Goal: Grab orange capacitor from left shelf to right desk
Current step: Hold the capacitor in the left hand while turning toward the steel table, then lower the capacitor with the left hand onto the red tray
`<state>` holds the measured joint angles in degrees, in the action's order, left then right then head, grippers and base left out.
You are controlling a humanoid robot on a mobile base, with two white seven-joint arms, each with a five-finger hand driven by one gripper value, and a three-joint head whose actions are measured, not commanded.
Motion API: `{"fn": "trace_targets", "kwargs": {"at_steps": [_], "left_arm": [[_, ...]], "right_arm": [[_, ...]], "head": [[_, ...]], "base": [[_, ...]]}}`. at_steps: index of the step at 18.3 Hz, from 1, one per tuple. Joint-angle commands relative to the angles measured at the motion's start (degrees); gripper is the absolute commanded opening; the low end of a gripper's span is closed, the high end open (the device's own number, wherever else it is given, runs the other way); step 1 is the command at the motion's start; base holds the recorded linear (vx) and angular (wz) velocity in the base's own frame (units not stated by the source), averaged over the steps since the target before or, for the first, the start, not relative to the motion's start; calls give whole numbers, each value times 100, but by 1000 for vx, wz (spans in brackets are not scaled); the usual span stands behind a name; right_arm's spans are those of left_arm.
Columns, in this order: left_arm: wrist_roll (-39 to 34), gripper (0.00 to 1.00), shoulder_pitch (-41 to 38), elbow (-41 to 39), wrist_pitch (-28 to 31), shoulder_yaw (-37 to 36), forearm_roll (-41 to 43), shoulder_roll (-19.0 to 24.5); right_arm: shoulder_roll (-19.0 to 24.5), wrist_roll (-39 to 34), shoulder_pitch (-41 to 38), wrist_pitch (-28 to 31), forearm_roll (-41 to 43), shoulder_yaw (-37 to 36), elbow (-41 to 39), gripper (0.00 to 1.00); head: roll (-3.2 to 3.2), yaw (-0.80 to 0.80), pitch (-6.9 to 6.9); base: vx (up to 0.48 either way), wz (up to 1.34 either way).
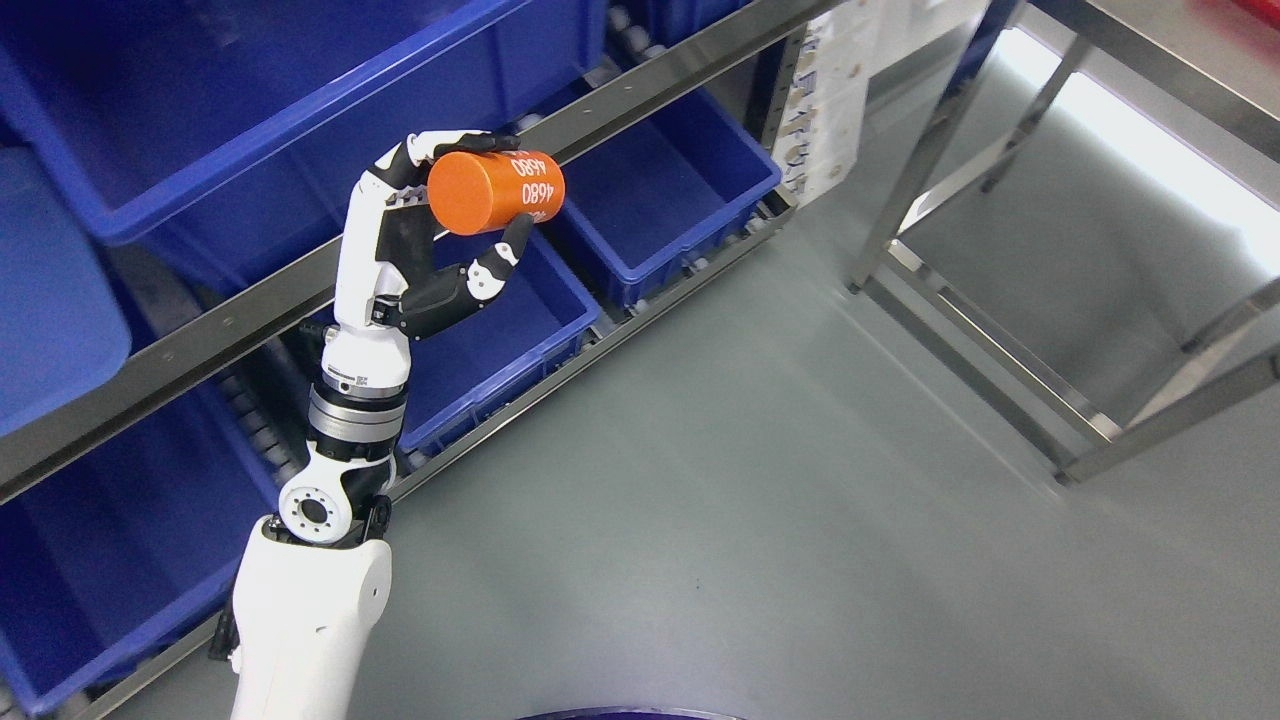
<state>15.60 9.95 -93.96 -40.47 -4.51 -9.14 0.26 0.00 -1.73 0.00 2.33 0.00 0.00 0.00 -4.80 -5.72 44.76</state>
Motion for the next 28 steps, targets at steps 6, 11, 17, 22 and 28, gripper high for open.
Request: {"fn": "trace_targets", "kwargs": {"at_steps": [6,11,17,22,28], "left_arm": [[-13,4,33,26,39,-287,18,74],[-31,4,50,35,83,-533,35,74],[-66,4,147,44,258,-788,44,74],[-75,4,542,97,1076,-1253,44,74],[-215,4,1393,579,1804,-1509,53,74]], "right_arm": [[-100,-3,-193,-4,0,-70,-132,100],[-100,-3,-193,-4,0,-70,-132,100],[-100,-3,-193,-4,0,-70,-132,100],[-100,-3,-193,-4,0,-62,-132,100],[-100,-3,-193,-4,0,-70,-132,100]], "head": [[0,0,0],[0,0,0],[0,0,0],[0,0,0],[0,0,1]], "base": [[206,-607],[244,-501],[254,-449],[256,-372],[259,-297]]}}
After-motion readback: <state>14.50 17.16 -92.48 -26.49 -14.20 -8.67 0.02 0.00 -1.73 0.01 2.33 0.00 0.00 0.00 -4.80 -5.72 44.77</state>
